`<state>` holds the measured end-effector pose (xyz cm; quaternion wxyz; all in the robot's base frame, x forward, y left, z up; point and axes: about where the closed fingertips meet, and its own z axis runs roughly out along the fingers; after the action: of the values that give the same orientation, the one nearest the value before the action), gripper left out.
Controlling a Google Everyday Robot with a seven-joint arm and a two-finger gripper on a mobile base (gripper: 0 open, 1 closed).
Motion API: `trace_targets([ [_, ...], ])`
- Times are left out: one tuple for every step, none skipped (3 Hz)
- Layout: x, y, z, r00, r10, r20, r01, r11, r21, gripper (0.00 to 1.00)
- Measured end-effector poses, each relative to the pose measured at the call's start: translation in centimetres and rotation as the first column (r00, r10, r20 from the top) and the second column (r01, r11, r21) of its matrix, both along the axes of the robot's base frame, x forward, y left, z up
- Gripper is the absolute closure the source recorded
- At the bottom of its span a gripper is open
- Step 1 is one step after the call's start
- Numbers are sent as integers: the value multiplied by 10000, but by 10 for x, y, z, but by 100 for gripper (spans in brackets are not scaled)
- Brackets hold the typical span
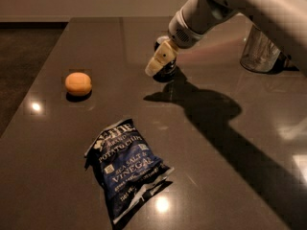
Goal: Knock pepsi can over
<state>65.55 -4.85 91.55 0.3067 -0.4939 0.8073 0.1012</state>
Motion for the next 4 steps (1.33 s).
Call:
trace_targets([
  [17, 2, 6, 9999, 72, 113, -79, 9977, 667, 26],
  [23, -2, 13, 9998, 95, 201, -114, 9952, 972, 48],
  [15, -9, 22, 9994, 252, 219, -272, 9948, 984, 71],
  [-9, -8, 34, 9977, 677, 84, -680, 9969, 392, 95],
])
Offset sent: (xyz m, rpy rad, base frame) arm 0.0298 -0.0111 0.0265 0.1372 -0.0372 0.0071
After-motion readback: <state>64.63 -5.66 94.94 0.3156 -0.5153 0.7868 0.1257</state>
